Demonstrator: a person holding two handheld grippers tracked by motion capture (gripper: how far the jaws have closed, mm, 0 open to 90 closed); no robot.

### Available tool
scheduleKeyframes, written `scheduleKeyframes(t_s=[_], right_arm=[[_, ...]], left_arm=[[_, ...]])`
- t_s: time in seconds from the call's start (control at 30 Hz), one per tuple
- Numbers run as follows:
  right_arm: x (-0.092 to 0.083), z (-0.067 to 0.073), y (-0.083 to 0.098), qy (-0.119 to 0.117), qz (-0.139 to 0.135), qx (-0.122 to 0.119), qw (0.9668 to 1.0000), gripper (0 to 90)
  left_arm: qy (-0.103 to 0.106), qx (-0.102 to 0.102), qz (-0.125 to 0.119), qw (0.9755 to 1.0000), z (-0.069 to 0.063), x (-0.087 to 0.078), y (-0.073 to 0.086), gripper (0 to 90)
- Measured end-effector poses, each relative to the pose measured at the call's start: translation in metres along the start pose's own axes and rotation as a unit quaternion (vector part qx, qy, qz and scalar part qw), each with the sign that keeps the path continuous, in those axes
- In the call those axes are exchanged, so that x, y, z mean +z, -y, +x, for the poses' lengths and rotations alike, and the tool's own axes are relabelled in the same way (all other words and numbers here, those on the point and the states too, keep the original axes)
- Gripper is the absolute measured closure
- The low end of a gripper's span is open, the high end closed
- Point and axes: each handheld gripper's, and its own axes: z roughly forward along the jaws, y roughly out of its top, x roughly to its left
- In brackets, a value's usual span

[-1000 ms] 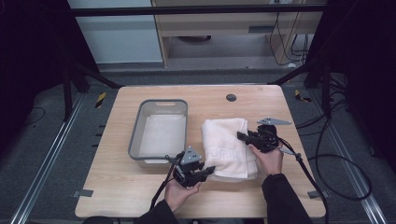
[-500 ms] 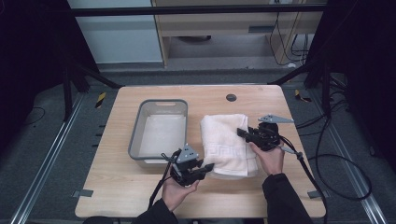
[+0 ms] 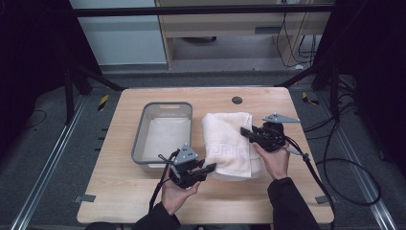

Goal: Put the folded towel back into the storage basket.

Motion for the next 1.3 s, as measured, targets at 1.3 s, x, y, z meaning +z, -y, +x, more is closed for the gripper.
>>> scheduleKeyframes(t_s=[1.3], right_arm=[[0.01,0.057,-0.07,0.009,-0.037,-0.045,0.9982,66.7]], left_arm=[[-0.03,-0.006,-0.055,0.998,0.032,-0.059,-0.028,70.7]])
